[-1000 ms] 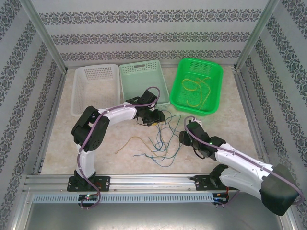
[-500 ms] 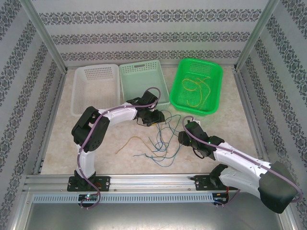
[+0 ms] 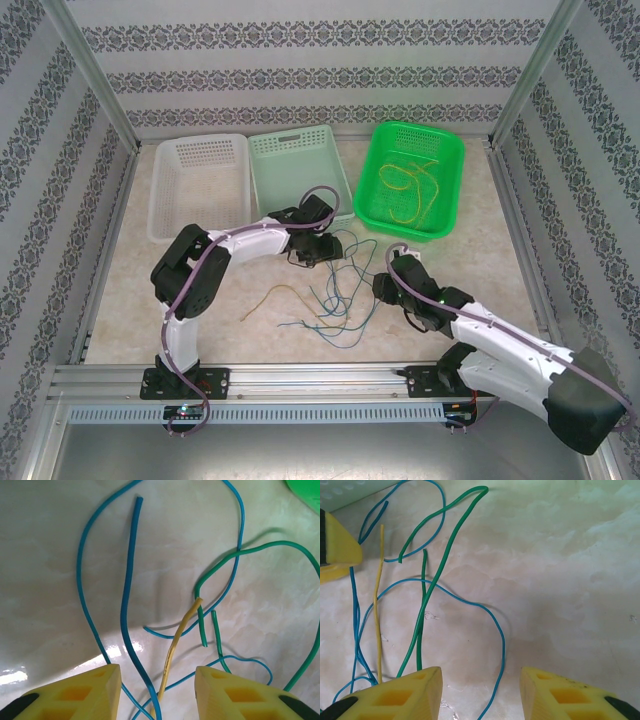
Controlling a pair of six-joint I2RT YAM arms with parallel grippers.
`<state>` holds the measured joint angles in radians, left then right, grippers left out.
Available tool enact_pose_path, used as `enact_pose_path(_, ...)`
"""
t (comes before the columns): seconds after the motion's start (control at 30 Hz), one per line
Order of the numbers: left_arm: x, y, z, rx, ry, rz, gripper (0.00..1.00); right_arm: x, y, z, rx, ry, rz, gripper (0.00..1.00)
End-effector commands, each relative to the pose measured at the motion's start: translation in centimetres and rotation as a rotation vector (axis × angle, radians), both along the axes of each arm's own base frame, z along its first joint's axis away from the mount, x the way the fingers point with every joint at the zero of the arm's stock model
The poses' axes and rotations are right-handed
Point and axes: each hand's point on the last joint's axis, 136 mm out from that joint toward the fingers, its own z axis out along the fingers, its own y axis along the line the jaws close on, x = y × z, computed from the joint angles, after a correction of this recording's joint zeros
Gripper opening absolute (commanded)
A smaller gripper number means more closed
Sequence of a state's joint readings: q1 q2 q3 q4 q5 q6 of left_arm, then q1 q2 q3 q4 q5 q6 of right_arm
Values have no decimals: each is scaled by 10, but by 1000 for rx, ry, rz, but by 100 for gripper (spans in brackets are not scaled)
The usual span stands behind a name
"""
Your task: Untangle the cables
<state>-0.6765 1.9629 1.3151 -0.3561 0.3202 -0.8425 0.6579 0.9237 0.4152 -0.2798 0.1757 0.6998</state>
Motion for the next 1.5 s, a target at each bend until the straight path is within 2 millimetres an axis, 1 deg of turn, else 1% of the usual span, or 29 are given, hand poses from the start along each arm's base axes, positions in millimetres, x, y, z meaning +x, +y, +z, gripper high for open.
enact_pose_path(0.0,-23,-1,-16,69,63,-29,43,0,-7,0,-12,-18,-12,46)
enact_pose_path(0.13,-27,-1,-18,92,53,-31,40,-1,-9,2,-7,-28,-17,46)
enact_pose_path(0.23,-26,0,-19,106,41,-30,36,-1,-10,2,-7,-30,-16,46)
enact_pose_path(0.33,-26,4,-21,134,33,-28,35,-2,-10,4,-6,-35,-13,46)
enact_pose_path(0.4,-27,7,-22,157,24,-28,32,-2,-11,5,-5,-40,-14,46)
enact_pose_path(0.6,-23,10,-16,190,-26,-38,23,-2,-14,5,-3,-50,-26,47)
enact_pose_path(0.83,-20,8,-14,210,-63,-41,20,-3,-16,3,-1,-48,-34,47)
enact_pose_path(0.87,-20,7,-15,210,-65,-41,18,-3,-17,2,-3,-48,-35,47)
enact_pose_path(1.0,-19,6,-13,210,-76,-40,8,-3,-18,3,-4,-51,-35,47)
enact_pose_path(1.03,-19,6,-12,209,-79,-38,8,-3,-18,4,-4,-51,-35,47)
enact_pose_path(1.13,-16,6,-2,206,-108,-33,5,-3,-18,3,-5,-51,-33,47)
enact_pose_path(1.2,-13,4,6,197,-132,-38,1,-3,-18,3,-7,-49,-30,47)
enact_pose_path(1.3,-11,3,21,188,-165,-42,0,-2,-15,6,-6,-51,-16,47)
enact_pose_path(1.4,-8,2,39,169,-214,-39,0,1,-11,12,8,-75,-1,47)
enact_pose_path(1.47,-4,0,56,148,-257,-36,0,3,-7,17,20,-93,13,47)
